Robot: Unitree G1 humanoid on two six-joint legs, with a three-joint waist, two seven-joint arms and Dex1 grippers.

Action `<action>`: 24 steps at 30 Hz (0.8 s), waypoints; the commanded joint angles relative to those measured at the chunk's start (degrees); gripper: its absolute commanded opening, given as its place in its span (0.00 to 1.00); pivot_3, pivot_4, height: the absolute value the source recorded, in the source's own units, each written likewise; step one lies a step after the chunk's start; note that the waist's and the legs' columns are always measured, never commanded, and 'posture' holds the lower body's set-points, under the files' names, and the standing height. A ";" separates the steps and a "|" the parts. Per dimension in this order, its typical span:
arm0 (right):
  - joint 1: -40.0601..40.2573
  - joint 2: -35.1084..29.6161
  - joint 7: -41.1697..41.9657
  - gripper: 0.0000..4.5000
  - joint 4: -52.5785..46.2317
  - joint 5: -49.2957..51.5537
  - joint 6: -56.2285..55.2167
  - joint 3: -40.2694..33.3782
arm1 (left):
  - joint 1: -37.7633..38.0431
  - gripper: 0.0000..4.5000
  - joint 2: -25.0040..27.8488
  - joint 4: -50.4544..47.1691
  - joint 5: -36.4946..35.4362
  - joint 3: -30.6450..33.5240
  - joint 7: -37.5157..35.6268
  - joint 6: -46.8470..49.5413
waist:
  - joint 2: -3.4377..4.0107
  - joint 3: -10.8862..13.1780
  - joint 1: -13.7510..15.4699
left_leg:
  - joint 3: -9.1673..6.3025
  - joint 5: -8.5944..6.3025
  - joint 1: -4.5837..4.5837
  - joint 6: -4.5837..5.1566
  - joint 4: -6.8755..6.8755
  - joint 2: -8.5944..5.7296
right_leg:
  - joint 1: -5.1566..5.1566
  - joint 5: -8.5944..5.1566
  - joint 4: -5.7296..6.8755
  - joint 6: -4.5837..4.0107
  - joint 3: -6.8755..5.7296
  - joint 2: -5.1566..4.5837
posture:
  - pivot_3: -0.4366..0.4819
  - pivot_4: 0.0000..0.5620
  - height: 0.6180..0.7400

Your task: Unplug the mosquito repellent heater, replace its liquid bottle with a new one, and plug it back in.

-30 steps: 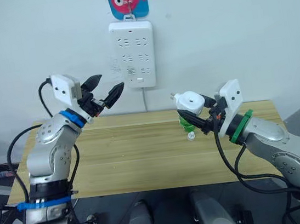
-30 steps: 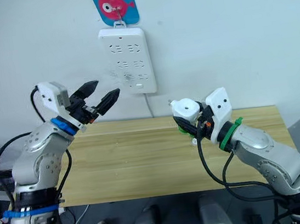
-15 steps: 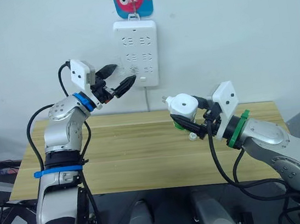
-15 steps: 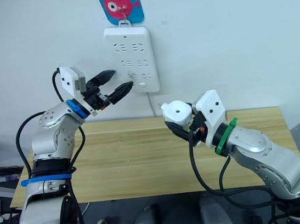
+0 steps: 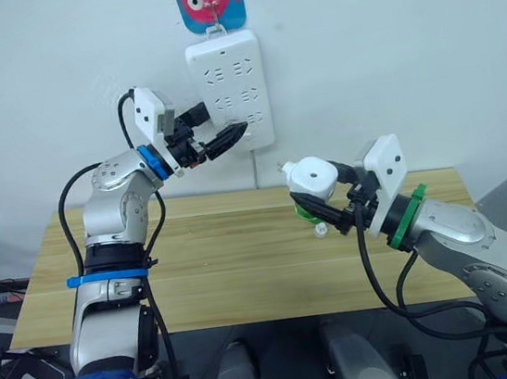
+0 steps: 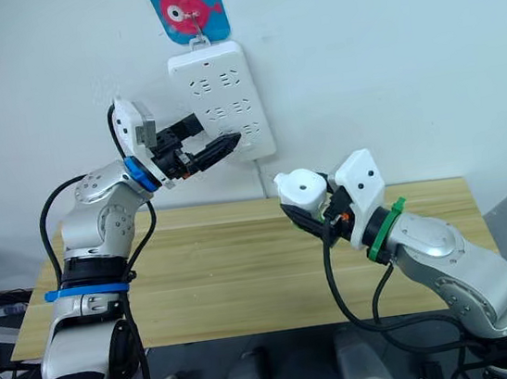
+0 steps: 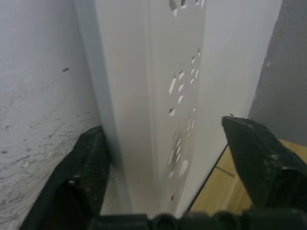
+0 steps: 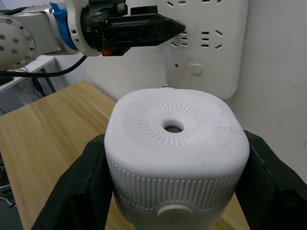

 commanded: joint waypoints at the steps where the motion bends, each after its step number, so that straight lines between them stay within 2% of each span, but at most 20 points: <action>1: -1.77 1.07 -0.14 0.66 -2.62 0.69 0.16 -1.71 | -1.77 0.59 0.02 -1.85 -0.21 0.38 -1.01 0.03 | 0.00 0.00 0.00 | 0.00 0.00 0.00 0.00 0.00 0.00 | 0.00 0.00 0.00 0.00 0.00 0.00 | 0.23 0.42 0.87; 4: -3.45 1.98 -0.79 0.66 -2.59 -0.34 0.58 -1.17 | -1.77 0.37 0.02 -1.35 0.79 -0.05 -0.69 -0.32 | 0.00 0.00 0.08 | 0.00 0.00 0.00 0.00 0.01 -0.01 | 0.00 0.00 0.00 0.00 0.00 -0.01 | 0.23 0.42 0.87; 6: -5.08 2.72 -2.07 0.66 -1.80 -2.26 0.90 -0.47 | -1.70 0.31 0.12 -1.08 1.47 -0.20 -0.79 -0.56 | 0.00 0.00 0.24 | -0.02 0.01 -0.01 -0.01 0.05 -0.02 | 0.01 0.00 0.01 0.00 -0.01 -0.01 | 0.24 0.41 0.87; 11: -11.78 6.67 -7.20 0.66 1.95 -7.21 3.93 1.50 | -1.32 0.29 0.69 -1.40 2.35 -0.15 -0.68 -0.18 | 0.00 0.00 0.10 | -0.01 0.08 0.00 0.04 0.16 -0.03 | 0.04 0.08 0.02 0.00 0.01 -0.01 | 0.24 0.41 0.87; 15: -16.00 8.22 -7.75 0.66 5.31 -10.79 4.76 2.64 | -0.43 0.29 1.32 -2.53 2.60 -0.07 -0.72 0.47 | 0.00 0.00 0.15 | -0.03 0.10 -0.01 0.05 0.16 -0.02 | 0.04 0.10 0.05 -0.02 0.00 -0.01 | 0.25 0.40 0.87; 24: -19.15 12.19 -7.65 0.66 11.20 -17.27 3.62 5.01 | 0.66 0.29 1.47 -4.18 2.40 0.32 -0.19 1.51 | 0.00 0.00 0.08 | -0.03 0.10 0.00 0.05 0.11 0.00 | 0.00 0.12 0.08 -0.06 -0.02 -0.02 | 0.26 0.39 0.87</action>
